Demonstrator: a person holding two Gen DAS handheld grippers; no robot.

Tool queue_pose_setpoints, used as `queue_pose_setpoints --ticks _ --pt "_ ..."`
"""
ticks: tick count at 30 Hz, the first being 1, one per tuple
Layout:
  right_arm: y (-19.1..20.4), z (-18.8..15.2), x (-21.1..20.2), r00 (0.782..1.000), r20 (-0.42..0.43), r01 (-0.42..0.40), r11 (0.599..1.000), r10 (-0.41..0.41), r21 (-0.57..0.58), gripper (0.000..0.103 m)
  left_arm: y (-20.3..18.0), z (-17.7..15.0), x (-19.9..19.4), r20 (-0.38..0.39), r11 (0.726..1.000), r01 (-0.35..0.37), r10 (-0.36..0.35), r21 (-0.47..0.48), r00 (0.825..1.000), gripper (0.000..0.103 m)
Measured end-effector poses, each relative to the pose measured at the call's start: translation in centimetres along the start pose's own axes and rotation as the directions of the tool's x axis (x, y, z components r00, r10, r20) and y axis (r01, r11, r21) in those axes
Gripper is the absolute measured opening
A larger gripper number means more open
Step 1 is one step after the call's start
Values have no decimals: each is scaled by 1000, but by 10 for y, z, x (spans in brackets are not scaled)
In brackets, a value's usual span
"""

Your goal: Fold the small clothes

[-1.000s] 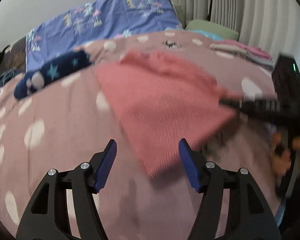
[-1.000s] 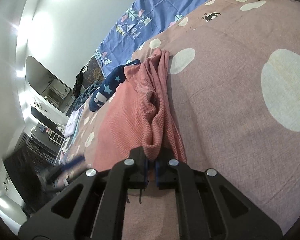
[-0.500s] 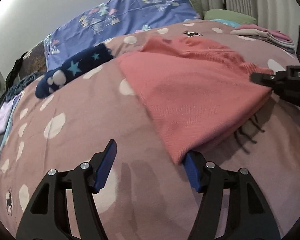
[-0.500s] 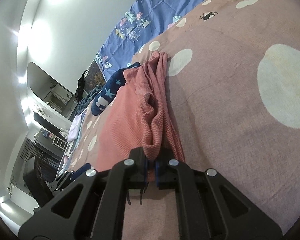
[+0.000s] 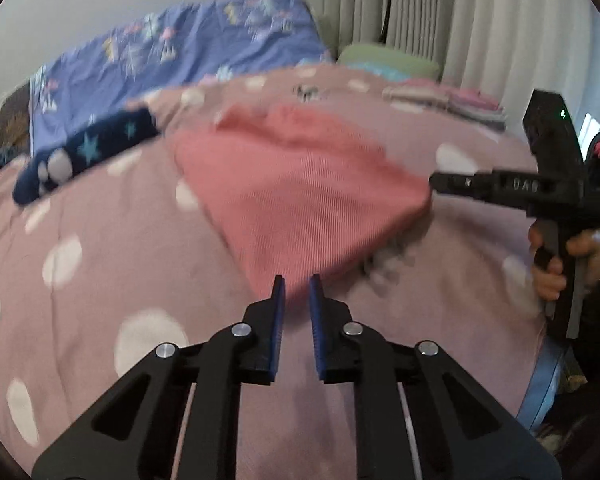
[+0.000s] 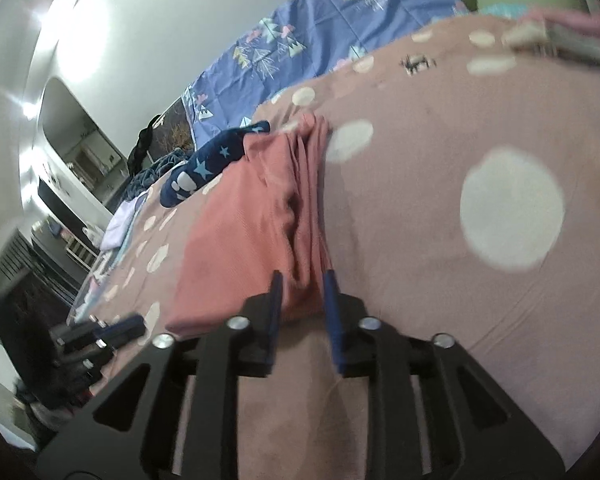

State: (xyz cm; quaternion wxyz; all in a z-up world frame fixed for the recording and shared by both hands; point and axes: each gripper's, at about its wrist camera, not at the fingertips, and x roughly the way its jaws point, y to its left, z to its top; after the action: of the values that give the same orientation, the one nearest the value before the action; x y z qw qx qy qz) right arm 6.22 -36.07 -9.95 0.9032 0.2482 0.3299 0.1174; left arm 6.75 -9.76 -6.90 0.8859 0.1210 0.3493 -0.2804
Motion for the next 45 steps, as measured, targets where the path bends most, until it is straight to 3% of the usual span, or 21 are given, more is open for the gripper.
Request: queue_pose_setpoints --ticks 3,7,8,10,15,19,24,25,26,27,28,31,33,37,40,42,43,45 --pt "14 27 4 1000 5 23 998 -23 -65 30 3 20 20 22 999 -37 37 2 999 14" --pt "30 61 26 998 7 65 987 -65 -149 32 8 21 83 -120 998 8 -15 -55 993 19" --pt "33 73 38 997 1 75 984 -76 -163 32 4 13 94 -121 999 1 -6 -43 993 20" --pt "34 87 51 997 -17 69 983 -73 -170 32 -1 9 93 -98 1000 -12 10 -22 995 21" --pt "40 126 102 993 -53 93 974 -107 -208 32 10 9 93 -95 995 51 -59 -85 994 22" --pt "47 140 147 975 -120 143 945 -185 -293 36 9 9 93 -90 997 36 -43 -71 995 22" --pt "49 138 178 955 -177 156 913 -237 -376 42 1 9 92 -88 999 0 -3 -35 996 23" --pt "50 137 182 953 -173 166 906 -248 -389 39 2 9 92 -88 999 1 -5 -37 996 23" --pt "50 135 184 953 -162 174 898 -257 -405 17 4 9 92 -87 999 7 -10 -42 996 23" --pt "50 133 184 953 -139 188 888 -268 -420 7 5 9 92 -86 999 11 -15 -47 996 23" --pt "47 134 181 954 -108 209 882 -279 -423 6 6 9 91 -85 999 16 -20 -50 996 23" --pt "16 143 174 955 -88 245 918 -285 -313 0 7 9 91 -84 998 20 -25 -55 996 23" --pt "-11 145 172 924 -69 349 901 -377 -259 0 7 10 91 -83 998 19 -24 -53 996 23" --pt "-15 144 148 969 -62 222 953 -240 -207 0 7 10 91 -84 998 19 -24 -53 996 23" --pt "26 135 131 989 -28 127 939 -143 -320 2 7 10 90 -84 999 16 -20 -49 996 23" --pt "55 119 127 995 -81 21 916 -58 -400 4 7 10 90 -84 999 19 -23 -51 996 23" --pt "62 112 128 993 -93 19 900 -66 -436 5 7 10 90 -84 998 20 -24 -53 996 23" --pt "69 89 135 978 -58 138 824 -202 -549 5 7 9 90 -83 998 24 -29 -57 996 23"
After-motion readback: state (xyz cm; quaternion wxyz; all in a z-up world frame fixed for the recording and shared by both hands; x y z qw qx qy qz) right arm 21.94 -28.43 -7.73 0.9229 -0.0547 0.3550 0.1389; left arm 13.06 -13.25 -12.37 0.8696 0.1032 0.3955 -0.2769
